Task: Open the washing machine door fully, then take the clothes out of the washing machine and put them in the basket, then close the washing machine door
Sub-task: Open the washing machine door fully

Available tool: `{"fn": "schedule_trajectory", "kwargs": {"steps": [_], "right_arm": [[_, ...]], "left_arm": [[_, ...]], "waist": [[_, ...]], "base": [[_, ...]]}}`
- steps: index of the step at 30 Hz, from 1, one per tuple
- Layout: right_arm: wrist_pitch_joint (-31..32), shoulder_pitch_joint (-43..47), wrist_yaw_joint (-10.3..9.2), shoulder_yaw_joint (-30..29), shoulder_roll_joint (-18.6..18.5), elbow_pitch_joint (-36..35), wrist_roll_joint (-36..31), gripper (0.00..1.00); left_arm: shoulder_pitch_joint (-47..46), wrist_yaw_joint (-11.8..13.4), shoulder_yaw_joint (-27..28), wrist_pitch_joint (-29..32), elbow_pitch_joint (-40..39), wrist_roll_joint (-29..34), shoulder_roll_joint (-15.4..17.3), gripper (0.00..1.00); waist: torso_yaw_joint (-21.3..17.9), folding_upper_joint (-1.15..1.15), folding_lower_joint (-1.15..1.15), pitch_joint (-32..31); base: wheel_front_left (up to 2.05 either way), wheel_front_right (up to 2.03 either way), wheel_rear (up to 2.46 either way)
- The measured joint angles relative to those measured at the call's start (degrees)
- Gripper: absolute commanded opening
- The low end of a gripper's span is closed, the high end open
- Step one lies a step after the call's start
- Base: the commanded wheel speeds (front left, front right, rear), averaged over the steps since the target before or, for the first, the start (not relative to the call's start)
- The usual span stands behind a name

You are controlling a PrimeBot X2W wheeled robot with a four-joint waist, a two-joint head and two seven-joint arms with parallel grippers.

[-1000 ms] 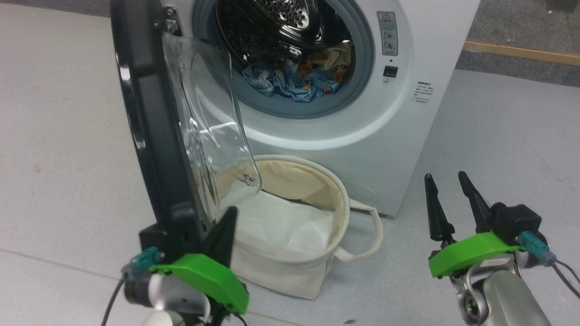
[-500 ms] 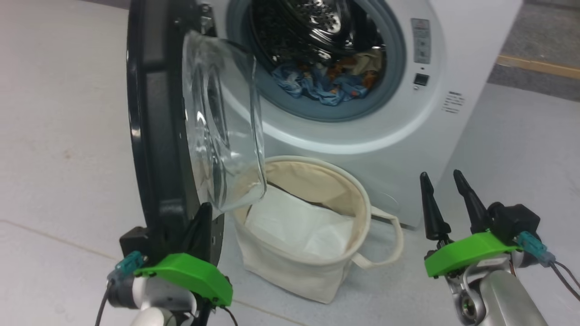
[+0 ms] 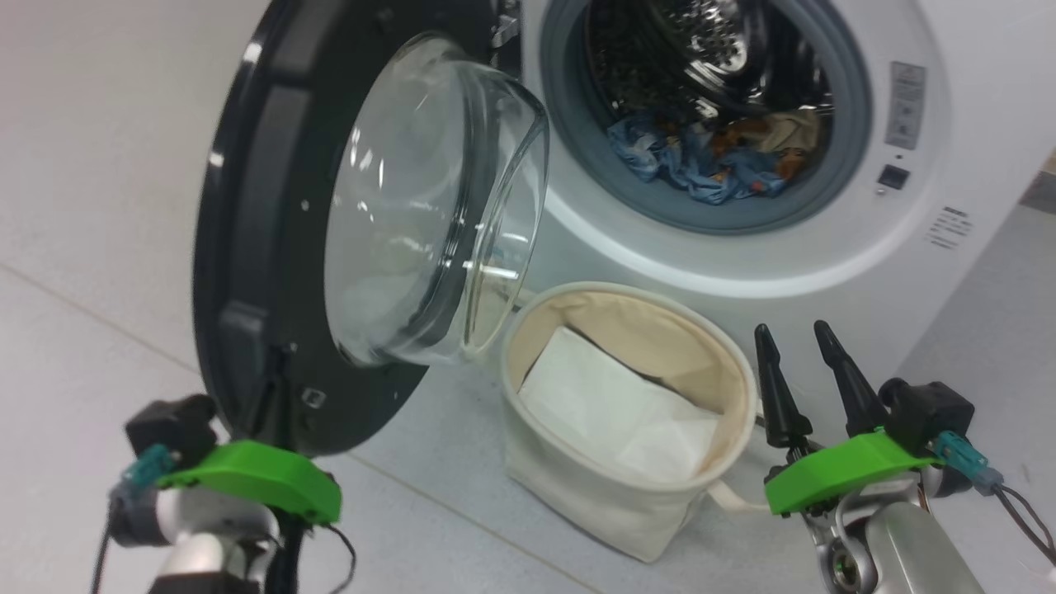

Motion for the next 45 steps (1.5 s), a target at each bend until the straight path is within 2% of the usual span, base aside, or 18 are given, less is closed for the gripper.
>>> {"fn": "schedule_trajectory", "kwargs": {"steps": [11,21,34,41,45], "right_arm": [[0.0,-2.9,0.0,0.4,0.0,-0.6,0.1,1.0],[0.0,-5.3,0.0,0.6,-1.6,-1.5,-1.2,1.0],[0.0,-8.9,0.0,-1.9,-4.7,-4.2,-3.5,1.0],[0.0,-11.5,0.0,-1.7,-6.5,-4.9,-4.3,1.0],[0.0,-11.9,0.0,-1.2,-6.6,-4.9,-4.4,1.0]], "left_arm": [[-11.3,-5.0,4.2,-6.4,11.2,-4.7,0.7,0.0],[-19.4,-5.5,7.5,-10.5,20.2,-6.0,0.7,0.0],[-31.2,-5.6,11.0,-13.8,34.9,-7.8,0.4,0.0],[-35.2,-8.6,13.4,-14.1,40.4,-8.2,0.1,0.0],[-35.8,-9.4,16.2,-14.1,40.2,-7.6,-0.2,0.0]], "waist": [[4.7,0.0,0.0,6.1],[7.6,0.0,0.0,12.3],[13.3,0.0,0.01,21.1],[14.2,0.0,0.02,25.6],[13.5,0.0,0.01,26.5]], "base": [[0.0,0.0,0.0],[0.0,0.0,0.0],[0.0,0.0,0.0],[0.0,0.0,0.0],[0.0,0.0,0.0]]}}
